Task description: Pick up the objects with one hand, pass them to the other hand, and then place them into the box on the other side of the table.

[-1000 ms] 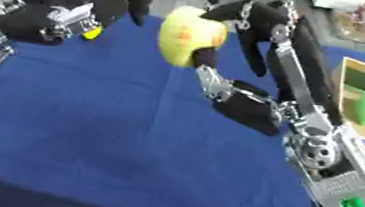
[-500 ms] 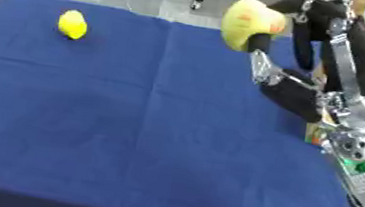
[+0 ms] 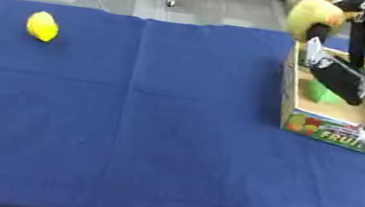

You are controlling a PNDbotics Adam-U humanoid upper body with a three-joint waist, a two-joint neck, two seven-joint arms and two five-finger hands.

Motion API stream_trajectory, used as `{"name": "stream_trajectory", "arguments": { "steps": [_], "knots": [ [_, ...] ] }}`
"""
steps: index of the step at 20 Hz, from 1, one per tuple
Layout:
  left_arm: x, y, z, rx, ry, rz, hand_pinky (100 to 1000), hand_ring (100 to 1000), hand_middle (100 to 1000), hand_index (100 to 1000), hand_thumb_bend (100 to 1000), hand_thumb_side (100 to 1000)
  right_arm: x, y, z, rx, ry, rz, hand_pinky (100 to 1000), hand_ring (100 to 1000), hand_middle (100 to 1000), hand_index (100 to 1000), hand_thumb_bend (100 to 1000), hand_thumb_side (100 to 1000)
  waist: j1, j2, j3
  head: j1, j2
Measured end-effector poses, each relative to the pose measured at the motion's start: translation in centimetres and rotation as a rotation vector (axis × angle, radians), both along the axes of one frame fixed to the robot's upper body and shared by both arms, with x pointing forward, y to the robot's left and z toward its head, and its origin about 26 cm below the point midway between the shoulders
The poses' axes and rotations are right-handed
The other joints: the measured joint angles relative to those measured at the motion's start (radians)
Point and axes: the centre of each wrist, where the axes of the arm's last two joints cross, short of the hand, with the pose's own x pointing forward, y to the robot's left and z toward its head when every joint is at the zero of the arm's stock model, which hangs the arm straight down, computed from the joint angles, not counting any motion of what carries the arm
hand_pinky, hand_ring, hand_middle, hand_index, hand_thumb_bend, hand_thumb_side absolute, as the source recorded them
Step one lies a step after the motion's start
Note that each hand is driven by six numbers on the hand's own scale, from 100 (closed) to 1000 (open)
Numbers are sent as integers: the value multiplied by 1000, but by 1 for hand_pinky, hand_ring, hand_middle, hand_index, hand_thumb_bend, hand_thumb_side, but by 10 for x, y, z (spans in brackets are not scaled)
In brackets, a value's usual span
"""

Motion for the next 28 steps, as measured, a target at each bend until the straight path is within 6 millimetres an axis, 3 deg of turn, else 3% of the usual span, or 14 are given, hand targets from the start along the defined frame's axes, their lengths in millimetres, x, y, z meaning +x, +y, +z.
{"name": "stream_trajectory", "arguments": {
  "steps": [1,7,10,14,18,19,20,21,23,25,28],
  "knots": [
    [-1,0,-3,-19,1,6,740,580,558,700,128,747,3,-6,-2,6,24,-31,100,100,100,323,100,168,0,0,3,-10,0],
    [-6,2,-21,-100,2,36,740,579,556,697,130,753,22,-38,-14,49,208,-172,100,100,100,372,100,189,0,0,23,-61,0],
    [-8,2,-29,-134,7,44,740,579,556,697,132,756,61,-68,-14,28,303,-356,100,100,100,391,100,179,0,0,39,-80,0],
    [-11,2,-39,-169,13,62,740,579,556,697,133,760,86,-116,-43,-23,417,-597,100,100,100,423,100,194,0,0,52,-102,0],
    [-13,3,-44,-183,17,79,741,579,556,697,130,767,86,-150,-73,-37,508,-756,100,100,100,567,100,335,0,0,61,-115,0],
    [-14,4,-44,-182,19,82,741,580,556,698,131,768,84,-156,-79,-41,529,-779,100,106,119,649,100,450,0,0,63,-117,0],
    [-14,4,-46,-184,22,86,741,580,557,698,131,768,83,-161,-84,-45,550,-796,100,114,127,671,100,482,0,0,63,-118,0],
    [-14,4,-46,-187,24,88,741,580,557,699,131,770,81,-165,-89,-51,571,-806,122,133,151,744,100,592,0,0,63,-118,0],
    [-14,4,-46,-185,23,91,741,581,558,699,132,772,78,-171,-95,-65,612,-804,141,157,180,831,100,717,0,0,64,-118,0],
    [-14,4,-46,-184,23,95,742,581,558,700,133,772,76,-174,-98,-83,646,-782,155,170,195,895,100,784,0,0,64,-118,0],
    [-15,5,-47,-181,25,99,742,581,558,700,131,777,74,-177,-99,-118,678,-747,157,174,198,937,100,813,0,0,65,-120,0]
  ]
}}
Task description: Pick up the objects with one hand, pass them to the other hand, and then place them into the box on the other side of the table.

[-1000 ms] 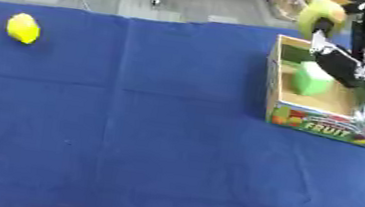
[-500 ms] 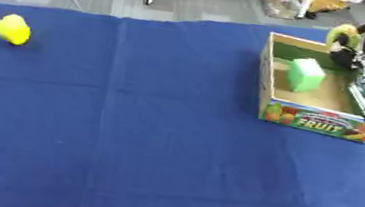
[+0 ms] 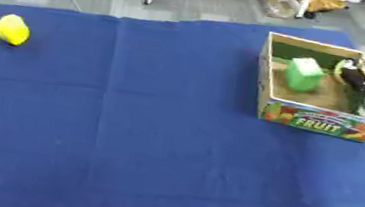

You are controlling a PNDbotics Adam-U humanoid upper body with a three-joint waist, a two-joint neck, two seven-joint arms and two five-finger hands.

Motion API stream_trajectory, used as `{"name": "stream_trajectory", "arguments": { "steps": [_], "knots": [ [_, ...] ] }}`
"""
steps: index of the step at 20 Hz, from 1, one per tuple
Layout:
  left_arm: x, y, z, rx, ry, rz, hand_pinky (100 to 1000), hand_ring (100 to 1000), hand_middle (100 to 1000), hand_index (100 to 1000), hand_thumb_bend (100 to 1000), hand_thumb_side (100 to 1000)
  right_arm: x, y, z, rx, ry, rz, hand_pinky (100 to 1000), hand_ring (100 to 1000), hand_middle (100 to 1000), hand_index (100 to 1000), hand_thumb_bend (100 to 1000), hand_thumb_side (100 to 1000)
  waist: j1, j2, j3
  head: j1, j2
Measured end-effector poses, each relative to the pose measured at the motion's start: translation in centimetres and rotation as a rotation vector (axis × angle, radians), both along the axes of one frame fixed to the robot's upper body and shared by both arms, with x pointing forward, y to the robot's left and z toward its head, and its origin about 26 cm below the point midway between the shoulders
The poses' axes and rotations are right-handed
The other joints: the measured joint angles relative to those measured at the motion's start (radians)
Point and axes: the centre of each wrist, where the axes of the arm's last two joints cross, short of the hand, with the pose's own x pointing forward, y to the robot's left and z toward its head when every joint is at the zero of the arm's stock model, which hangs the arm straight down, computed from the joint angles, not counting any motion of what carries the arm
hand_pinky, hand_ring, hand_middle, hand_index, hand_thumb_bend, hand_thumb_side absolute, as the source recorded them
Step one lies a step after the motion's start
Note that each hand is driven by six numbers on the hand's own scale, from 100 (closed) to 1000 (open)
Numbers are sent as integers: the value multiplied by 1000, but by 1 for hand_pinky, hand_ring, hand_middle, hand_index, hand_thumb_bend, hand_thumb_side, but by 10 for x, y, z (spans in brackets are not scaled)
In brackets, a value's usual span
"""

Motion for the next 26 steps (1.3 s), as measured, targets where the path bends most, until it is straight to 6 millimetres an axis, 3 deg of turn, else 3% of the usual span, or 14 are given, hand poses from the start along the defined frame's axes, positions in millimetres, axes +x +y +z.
{"name": "stream_trajectory", "arguments": {
  "steps": [4,5,6,10,12,13,14,16,20,23,24,26],
  "knots": [
    [-1,-1,-2,-4,7,2,742,581,559,701,131,778,-3,-5,1,-8,35,28,157,170,192,966,151,802,0,0,0,0,0],
    [-1,-1,-2,-4,8,2,742,582,559,702,106,793,-4,-6,1,-9,42,33,159,171,194,973,136,909,0,0,0,0,0],
    [-1,-1,-2,-4,9,2,742,581,559,702,132,779,-5,-8,2,-14,47,40,160,171,195,975,190,797,0,0,0,0,0],
    [-1,-1,-2,-2,11,3,743,583,561,707,130,785,-7,-11,9,-31,53,71,166,175,201,985,200,760,0,0,0,0,0],
    [-1,-1,-2,0,15,3,743,583,561,708,124,785,-8,-11,14,-36,46,91,175,177,194,983,161,721,0,0,0,0,0],
    [-1,-1,-2,3,16,5,743,583,560,708,124,783,-9,-9,16,-40,34,101,186,184,196,979,173,789,0,0,0,0,0],
    [-1,-1,-2,4,17,8,743,583,560,708,121,780,-10,-8,19,-44,16,114,185,184,190,973,100,688,0,0,0,0,0],
    [-1,0,-2,7,22,14,742,583,561,709,116,772,-12,-2,27,-44,-50,147,188,186,189,954,100,614,0,0,-2,1,0],
    [2,2,6,47,20,40,742,587,569,740,119,714,-22,26,43,-32,-248,236,205,206,221,932,100,496,0,0,-5,16,0],
    [6,7,18,104,1,87,745,596,582,771,100,689,-37,60,58,-28,-395,333,220,221,232,918,100,488,0,0,-12,39,0],
    [8,9,22,127,-4,108,744,597,583,775,134,654,-43,73,64,-25,-444,371,227,228,237,918,100,421,0,0,-15,49,0],
    [14,14,31,185,-14,156,744,598,585,782,146,634,-60,102,72,-16,-530,464,244,242,249,919,100,400,0,0,-23,73,0]
  ]
}}
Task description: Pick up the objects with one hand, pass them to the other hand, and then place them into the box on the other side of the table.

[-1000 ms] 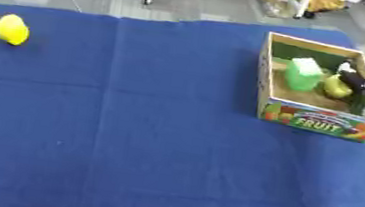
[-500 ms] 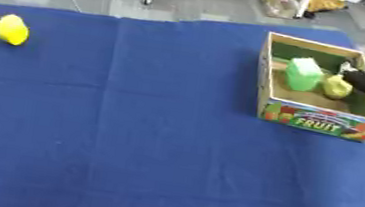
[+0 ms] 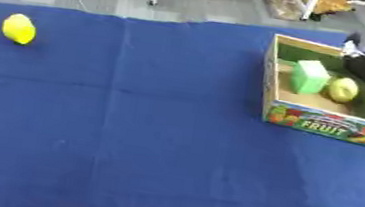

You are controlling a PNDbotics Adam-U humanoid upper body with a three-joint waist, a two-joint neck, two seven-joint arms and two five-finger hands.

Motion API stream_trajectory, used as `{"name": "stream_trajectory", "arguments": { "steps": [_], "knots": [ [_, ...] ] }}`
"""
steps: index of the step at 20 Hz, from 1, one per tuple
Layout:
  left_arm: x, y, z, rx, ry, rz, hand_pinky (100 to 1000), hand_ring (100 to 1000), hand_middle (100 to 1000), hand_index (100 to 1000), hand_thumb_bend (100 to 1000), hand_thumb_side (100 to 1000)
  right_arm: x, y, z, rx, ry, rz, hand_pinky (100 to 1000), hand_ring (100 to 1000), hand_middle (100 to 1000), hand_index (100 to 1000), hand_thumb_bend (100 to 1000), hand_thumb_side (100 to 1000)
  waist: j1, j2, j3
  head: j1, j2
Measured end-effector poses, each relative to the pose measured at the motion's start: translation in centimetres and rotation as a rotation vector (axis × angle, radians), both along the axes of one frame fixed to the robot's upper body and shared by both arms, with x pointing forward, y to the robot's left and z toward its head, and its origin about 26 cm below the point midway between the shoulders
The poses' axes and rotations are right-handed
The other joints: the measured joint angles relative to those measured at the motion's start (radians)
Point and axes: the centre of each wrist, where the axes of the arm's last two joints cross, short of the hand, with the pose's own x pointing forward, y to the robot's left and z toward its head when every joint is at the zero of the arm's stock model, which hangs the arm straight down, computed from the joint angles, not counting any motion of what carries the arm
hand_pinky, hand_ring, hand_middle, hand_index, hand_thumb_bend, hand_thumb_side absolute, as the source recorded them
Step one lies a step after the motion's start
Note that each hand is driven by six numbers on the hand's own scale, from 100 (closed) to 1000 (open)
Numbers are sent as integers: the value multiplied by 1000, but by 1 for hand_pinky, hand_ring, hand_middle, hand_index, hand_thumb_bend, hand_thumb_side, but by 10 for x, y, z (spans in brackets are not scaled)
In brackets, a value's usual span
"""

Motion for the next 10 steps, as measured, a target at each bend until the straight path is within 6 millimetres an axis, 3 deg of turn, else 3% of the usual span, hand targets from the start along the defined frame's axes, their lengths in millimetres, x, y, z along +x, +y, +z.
{"name": "stream_trajectory", "arguments": {
  "steps": [4,10],
  "knots": [
    [16,15,14,144,36,103,748,607,597,796,201,606,-32,49,10,-6,-121,211,272,263,266,920,100,354,0,1,-21,62,0],
    [51,31,33,382,128,228,761,632,627,818,345,562,-44,78,-7,-36,-199,472,287,267,269,903,100,350,0,15,-58,156,-2]
  ]
}}
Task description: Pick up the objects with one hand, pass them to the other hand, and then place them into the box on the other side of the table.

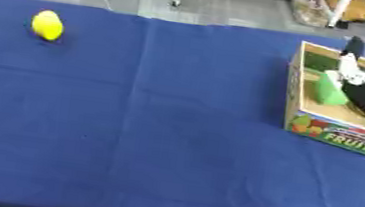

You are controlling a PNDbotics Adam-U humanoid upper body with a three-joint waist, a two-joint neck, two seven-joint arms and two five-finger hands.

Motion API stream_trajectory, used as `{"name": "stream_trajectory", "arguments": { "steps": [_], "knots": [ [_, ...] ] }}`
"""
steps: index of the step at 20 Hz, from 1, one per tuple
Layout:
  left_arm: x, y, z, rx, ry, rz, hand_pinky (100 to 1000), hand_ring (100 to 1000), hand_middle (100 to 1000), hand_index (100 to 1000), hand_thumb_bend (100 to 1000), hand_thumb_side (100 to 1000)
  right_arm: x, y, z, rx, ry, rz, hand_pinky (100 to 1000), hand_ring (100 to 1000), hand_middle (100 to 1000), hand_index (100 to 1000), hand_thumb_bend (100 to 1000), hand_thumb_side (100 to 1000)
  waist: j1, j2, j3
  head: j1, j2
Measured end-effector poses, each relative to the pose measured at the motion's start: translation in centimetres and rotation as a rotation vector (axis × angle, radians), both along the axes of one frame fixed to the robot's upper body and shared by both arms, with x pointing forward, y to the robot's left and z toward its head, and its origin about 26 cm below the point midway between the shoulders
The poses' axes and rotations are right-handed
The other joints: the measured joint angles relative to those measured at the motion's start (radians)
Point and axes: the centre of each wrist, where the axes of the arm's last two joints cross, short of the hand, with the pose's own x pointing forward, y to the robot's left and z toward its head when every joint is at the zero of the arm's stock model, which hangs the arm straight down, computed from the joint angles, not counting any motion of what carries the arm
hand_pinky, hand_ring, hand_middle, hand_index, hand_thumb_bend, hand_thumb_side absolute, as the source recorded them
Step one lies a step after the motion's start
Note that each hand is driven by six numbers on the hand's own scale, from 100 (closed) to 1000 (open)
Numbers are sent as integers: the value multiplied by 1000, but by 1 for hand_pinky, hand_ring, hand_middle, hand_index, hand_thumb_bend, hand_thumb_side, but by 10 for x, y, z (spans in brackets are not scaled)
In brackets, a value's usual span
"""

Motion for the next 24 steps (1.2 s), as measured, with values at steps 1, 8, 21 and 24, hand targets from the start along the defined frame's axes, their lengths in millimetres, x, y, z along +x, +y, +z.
{"name": "stream_trajectory", "arguments": {
  "steps": [1,8,21,24],
  "knots": [
    [6,2,2,40,15,17,762,635,630,820,360,559,0,4,-3,-4,-5,32,286,266,268,898,100,355,0,2,-6,12,-1],
    [52,25,4,262,109,177,773,670,675,832,499,560,-2,30,-19,47,-17,157,279,256,257,873,100,420,0,40,-57,94,-29],
    [84,69,-31,342,242,379,765,658,662,806,597,740,-6,64,-40,210,19,201,265,239,236,848,100,551,-11,116,-173,191,-89],
    [85,73,-35,306,238,385,764,655,660,805,598,747,-7,69,-41,228,25,208,264,237,234,846,100,566,-15,121,-187,204,-98]
  ]
}}
